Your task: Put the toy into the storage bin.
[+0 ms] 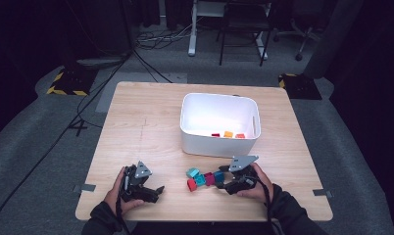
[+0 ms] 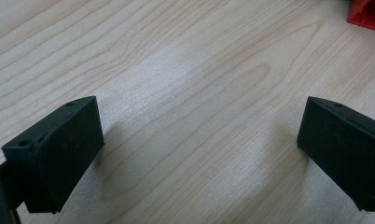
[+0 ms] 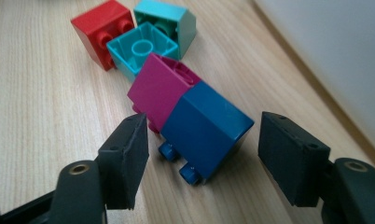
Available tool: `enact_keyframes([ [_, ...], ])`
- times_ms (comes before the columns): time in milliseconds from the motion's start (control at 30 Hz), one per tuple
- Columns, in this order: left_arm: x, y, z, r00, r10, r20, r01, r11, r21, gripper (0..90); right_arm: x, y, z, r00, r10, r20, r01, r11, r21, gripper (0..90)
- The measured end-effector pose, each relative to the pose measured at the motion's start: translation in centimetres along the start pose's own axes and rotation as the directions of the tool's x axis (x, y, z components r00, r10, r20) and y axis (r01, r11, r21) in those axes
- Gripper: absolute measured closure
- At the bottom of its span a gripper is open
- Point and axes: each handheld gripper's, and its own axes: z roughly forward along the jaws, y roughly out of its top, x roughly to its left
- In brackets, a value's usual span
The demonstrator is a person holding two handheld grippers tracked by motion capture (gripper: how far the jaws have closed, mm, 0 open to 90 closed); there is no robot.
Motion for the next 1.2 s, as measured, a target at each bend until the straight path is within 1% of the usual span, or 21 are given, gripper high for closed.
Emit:
enact_keyframes([
  [133, 0.0, 0.0, 0.0, 1.0, 0.0, 0.0, 0.0, 1.0, 0.0, 0.6, 0.0, -0.2, 0.1, 0.9999, 0.011, -0.001, -0.011, 1.0, -0.014, 36.5],
  [267, 0.0, 0.0, 0.0, 1.0, 0.0, 0.0, 0.0, 1.0, 0.0, 0.5, 0.2, -0.3, 0.1, 0.9999, 0.011, 0.012, -0.011, 1.0, -0.029, 45.8],
  [300, 0.0, 0.0, 0.0, 1.0, -0.001, 0.0, 0.001, 1.0, 0.0, 0.6, 0.2, -0.3, 0.1, 1.0, 0.005, 0.006, -0.005, 0.999, -0.042, 47.3],
  [367, 0.0, 0.0, 0.0, 1.0, 0.0, 0.0, 0.0, 1.0, 0.0, 0.5, 0.2, -0.4, 0.0, 0.9999, -0.005, 0.015, 0.006, 0.999, -0.034, 47.5],
  [400, 0.0, 0.0, 0.0, 1.0, 0.0, 0.0, 0.0, 1.0, 0.0, 0.6, 0.3, -0.4, -0.1, 0.9999, 0.005, 0.016, -0.004, 1.0, -0.031, 47.6],
  [500, 0.0, 0.0, 0.0, 1.0, 0.0, -0.001, 0.0, 1.0, 0.0, 0.6, 0.3, -0.6, -0.2, 0.9998, -0.006, 0.018, 0.007, 0.999, -0.043, 47.6],
  [533, 0.0, 0.0, 0.0, 1.0, 0.0, 0.0, 0.0, 1.0, 0.0, 0.6, 0.6, -0.7, -0.3, 0.9996, 0.019, 0.022, -0.018, 0.999, -0.039, 47.6],
  [567, 0.0, 0.0, 0.0, 1.0, -0.001, 0.0, 0.001, 1.0, 0.0, 0.6, 0.4, -0.8, -0.5, 0.9997, 0.0, 0.024, 0.001, 0.999, -0.038, 47.7],
  [667, 0.0, 0.0, 0.0, 1.0, -0.001, 0.0, 0.001, 1.0, -0.001, 0.6, 0.5, -1.0, -0.8, 0.9994, 0.013, 0.032, -0.012, 0.999, -0.033, 47.7],
  [700, 0.0, 0.0, 0.0, 1.0, -0.001, 0.0, 0.001, 1.0, 0.0, 0.6, 0.3, -1.0, -0.9, 0.9991, -0.003, 0.043, 0.004, 0.999, -0.039, 47.7],
  [733, 0.0, 0.0, 0.0, 1.0, 0.0, 0.0, 0.0, 1.0, 0.0, 0.6, 0.4, -1.1, -1.0, 0.9991, 0.019, 0.038, -0.018, 0.999, -0.042, 47.7],
  [767, 0.0, 0.0, 0.0, 1.0, -0.001, 0.0, 0.001, 1.0, 0.0, 0.6, 0.2, -1.1, -1.1, 0.9988, 0.008, 0.049, -0.006, 0.999, -0.043, 47.7],
  [800, 0.0, 0.0, 0.0, 1.0, -0.001, 0.0, 0.001, 1.0, 0.0, 0.6, 0.3, -1.1, -1.2, 0.9989, 0.021, 0.042, -0.019, 0.998, -0.055, 47.7],
  [867, 0.0, 0.0, 0.0, 1.0, 0.0, 0.0, 0.0, 1.0, 0.0, 0.6, 0.2, -1.2, -1.4, 0.9984, 0.027, 0.049, -0.024, 0.998, -0.057, 47.7],
  [900, 0.0, 0.0, 0.0, 1.0, -0.001, 0.0, 0.001, 1.0, 0.0, 0.6, 0.2, -1.2, -1.6, 0.9981, 0.019, 0.058, -0.016, 0.999, -0.05, 47.7],
  [933, 0.0, 0.0, 0.0, 1.0, -0.001, 0.0, 0.001, 1.0, 0.0, 0.6, 0.3, -1.1, -1.7, 0.9978, 0.028, 0.06, -0.025, 0.998, -0.05, 47.7],
  [1000, 0.0, 0.0, 0.0, 1.0, -0.001, 0.0, 0.001, 1.0, 0.0, 0.6, 0.1, -1.1, -2.0, 0.9979, 0.024, 0.06, -0.019, 0.997, -0.071, 47.7],
  [1033, 0.0, 0.0, 0.0, 1.0, -0.001, 0.0, 0.001, 1.0, 0.0, 0.6, 0.1, -1.0, -2.2, 0.9976, 0.029, 0.063, -0.024, 0.997, -0.07, 47.7],
  [1100, 0.0, 0.0, 0.0, 1.0, -0.001, 0.0, 0.001, 1.0, 0.0, 0.6, 0.1, -1.0, -2.6, 0.9972, 0.042, 0.061, -0.036, 0.995, -0.093, 47.7],
  [1167, 0.0, 0.0, 0.0, 1.0, -0.001, 0.0, 0.001, 1.0, 0.0, 0.6, 0.0, -0.9, -3.0, 0.9961, 0.04, 0.078, -0.032, 0.995, -0.095, 47.7],
  [1200, 0.0, 0.0, 0.0, 1.0, -0.001, 0.0, 0.001, 1.0, 0.0, 0.6, -0.1, -0.9, -3.1, 0.9955, 0.052, 0.079, -0.043, 0.993, -0.108, 47.7],
])
